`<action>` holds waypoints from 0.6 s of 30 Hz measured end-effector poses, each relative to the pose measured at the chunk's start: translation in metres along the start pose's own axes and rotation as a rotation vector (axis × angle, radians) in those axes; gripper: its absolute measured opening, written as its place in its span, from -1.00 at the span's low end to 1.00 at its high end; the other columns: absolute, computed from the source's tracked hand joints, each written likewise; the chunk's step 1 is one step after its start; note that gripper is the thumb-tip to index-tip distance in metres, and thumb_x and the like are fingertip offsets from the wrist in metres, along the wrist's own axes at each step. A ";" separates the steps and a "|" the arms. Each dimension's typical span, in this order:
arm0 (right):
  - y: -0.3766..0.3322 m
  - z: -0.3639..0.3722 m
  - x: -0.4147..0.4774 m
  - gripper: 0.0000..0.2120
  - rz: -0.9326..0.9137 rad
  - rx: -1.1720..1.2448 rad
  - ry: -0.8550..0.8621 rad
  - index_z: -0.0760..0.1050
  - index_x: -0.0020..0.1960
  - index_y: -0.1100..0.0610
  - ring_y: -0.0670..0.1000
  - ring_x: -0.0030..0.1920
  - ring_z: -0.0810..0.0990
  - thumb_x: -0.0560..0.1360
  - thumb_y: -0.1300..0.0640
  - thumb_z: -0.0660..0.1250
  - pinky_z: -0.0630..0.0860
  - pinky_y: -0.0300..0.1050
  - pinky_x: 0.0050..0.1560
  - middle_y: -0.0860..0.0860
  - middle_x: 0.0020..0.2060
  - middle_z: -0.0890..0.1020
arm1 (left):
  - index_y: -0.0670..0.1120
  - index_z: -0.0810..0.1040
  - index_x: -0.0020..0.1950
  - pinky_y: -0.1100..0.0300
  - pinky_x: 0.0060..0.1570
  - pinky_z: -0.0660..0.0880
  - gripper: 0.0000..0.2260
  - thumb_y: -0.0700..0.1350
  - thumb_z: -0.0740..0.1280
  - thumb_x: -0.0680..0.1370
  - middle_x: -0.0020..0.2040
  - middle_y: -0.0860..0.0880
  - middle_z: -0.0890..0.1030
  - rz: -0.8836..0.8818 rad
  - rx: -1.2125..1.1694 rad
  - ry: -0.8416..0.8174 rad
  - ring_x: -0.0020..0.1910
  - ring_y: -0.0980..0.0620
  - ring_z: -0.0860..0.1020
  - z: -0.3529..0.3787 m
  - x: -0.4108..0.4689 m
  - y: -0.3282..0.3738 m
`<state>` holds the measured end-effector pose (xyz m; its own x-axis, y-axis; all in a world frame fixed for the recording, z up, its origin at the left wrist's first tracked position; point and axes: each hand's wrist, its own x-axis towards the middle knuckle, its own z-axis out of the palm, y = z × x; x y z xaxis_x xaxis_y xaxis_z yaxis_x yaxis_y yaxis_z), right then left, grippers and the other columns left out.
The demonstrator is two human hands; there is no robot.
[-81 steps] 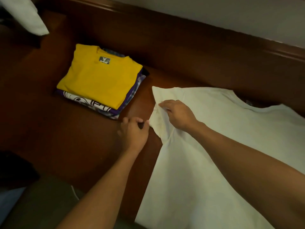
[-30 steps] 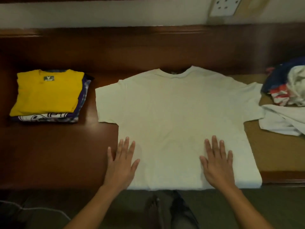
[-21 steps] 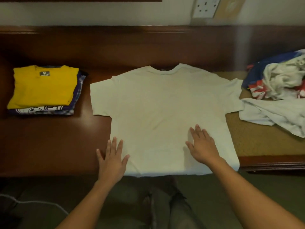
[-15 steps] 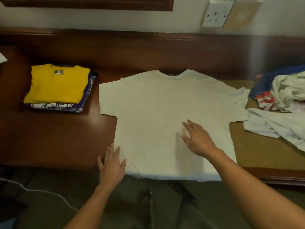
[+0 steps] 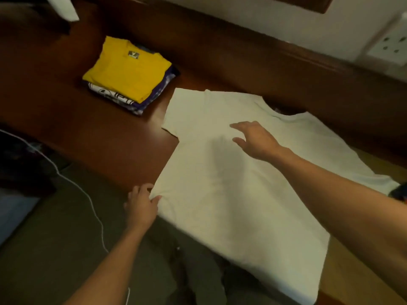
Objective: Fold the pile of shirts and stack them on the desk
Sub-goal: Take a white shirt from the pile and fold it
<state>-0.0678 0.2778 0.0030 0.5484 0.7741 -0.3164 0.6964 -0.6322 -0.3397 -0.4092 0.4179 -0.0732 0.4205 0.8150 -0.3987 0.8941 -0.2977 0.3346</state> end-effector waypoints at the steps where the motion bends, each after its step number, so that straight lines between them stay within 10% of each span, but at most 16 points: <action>1: -0.005 -0.004 0.014 -0.52 -0.030 -0.018 -0.004 0.33 0.53 -0.10 0.10 0.47 0.36 0.64 -0.03 0.30 0.37 0.11 0.43 -0.03 0.50 0.41 | 0.00 0.49 0.31 -0.15 0.31 0.37 -0.65 0.03 0.43 0.57 0.27 -0.06 0.49 -0.029 -0.037 0.010 0.27 -0.10 0.44 0.002 -0.001 -0.001; 11: -0.065 0.004 0.142 -0.63 -0.333 -0.151 -0.052 0.51 0.40 0.02 0.12 0.28 0.56 0.61 0.11 0.38 0.53 0.08 0.26 0.05 0.34 0.59 | -0.06 0.58 0.18 0.16 0.00 0.49 -0.75 -0.09 0.49 0.53 0.15 0.02 0.47 -0.196 -0.343 0.115 0.04 0.02 0.53 0.004 -0.003 -0.026; 18: -0.124 0.042 0.208 -0.50 -0.507 -0.287 -0.025 0.44 0.47 0.01 0.16 0.41 0.46 0.58 0.33 0.27 0.51 0.13 0.27 0.06 0.42 0.51 | -0.20 0.59 0.25 0.13 0.15 0.48 -0.66 -0.22 0.52 0.49 0.09 -0.05 0.63 -0.327 -0.631 0.057 0.11 -0.02 0.59 0.025 -0.012 -0.062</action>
<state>-0.0598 0.5160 -0.0574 0.1053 0.9743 -0.1992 0.9685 -0.1459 -0.2016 -0.4659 0.4143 -0.1104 0.1217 0.8429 -0.5242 0.7060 0.2976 0.6426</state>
